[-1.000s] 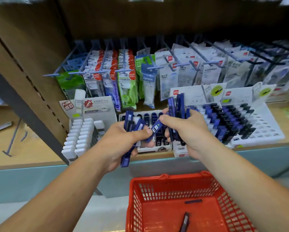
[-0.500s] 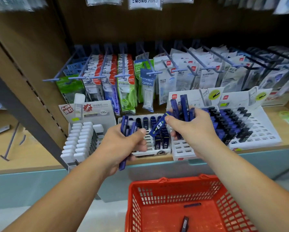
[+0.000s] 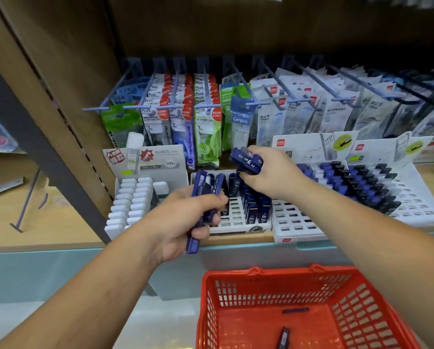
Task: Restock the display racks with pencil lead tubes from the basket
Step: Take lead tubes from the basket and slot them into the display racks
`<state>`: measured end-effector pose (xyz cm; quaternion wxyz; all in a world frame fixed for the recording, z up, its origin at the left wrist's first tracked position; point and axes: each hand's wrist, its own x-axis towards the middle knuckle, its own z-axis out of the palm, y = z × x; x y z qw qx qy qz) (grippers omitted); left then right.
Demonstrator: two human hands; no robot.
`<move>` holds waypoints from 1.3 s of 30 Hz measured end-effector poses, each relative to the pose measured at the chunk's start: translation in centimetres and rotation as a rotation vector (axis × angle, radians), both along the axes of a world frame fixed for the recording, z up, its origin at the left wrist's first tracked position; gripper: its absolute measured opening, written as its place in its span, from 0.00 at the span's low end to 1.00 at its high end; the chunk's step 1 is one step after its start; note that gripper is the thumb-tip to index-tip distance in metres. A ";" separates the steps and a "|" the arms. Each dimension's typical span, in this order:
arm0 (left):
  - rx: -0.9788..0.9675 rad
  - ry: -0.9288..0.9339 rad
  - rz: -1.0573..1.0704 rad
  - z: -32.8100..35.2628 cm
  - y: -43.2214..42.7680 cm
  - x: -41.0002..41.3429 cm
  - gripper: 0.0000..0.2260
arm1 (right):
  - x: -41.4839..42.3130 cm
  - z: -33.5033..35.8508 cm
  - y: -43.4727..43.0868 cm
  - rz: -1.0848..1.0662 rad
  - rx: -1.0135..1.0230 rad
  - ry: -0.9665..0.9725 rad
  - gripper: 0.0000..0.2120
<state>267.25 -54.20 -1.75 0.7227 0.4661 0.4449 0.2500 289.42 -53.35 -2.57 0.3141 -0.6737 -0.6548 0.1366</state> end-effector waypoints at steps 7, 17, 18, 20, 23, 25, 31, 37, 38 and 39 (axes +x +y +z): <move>0.042 0.013 0.053 0.4 -0.2 -0.2 0.06 | -0.1 0.5 1.7 0.069 -0.077 -0.246 0.07; 0.126 0.073 0.143 -0.3 0.5 -0.9 0.07 | -0.4 0.7 2.6 0.014 -0.129 -0.296 0.08; 0.127 0.070 0.148 -0.4 0.5 -1.0 0.07 | -0.6 0.8 2.7 0.032 -0.142 -0.331 0.09; 0.138 0.065 0.149 -0.4 0.5 -0.9 0.08 | -0.9 1.0 2.6 0.051 -0.153 -0.382 0.09; 0.163 0.077 0.145 -0.5 0.5 -0.9 0.08 | -0.7 0.9 2.6 0.028 -0.135 -0.340 0.10; 0.169 0.081 0.156 -0.5 0.5 -1.1 0.09 | -0.5 0.7 2.5 0.001 -0.111 -0.266 0.11; 0.223 0.089 0.221 -0.6 0.8 -1.4 0.06 | -0.8 1.9 2.8 0.095 -0.203 -0.357 0.10; 0.303 0.109 0.260 -0.8 0.8 -1.4 0.05 | -0.3 2.5 3.0 0.128 -0.267 -0.353 0.05; 0.304 0.105 0.268 -0.9 0.9 -1.3 0.06 | -0.4 2.6 3.0 0.137 -0.270 -0.370 0.05; 0.302 0.104 0.276 -0.9 0.9 -1.3 0.06 | -0.4 2.6 3.0 0.137 -0.277 -0.389 0.05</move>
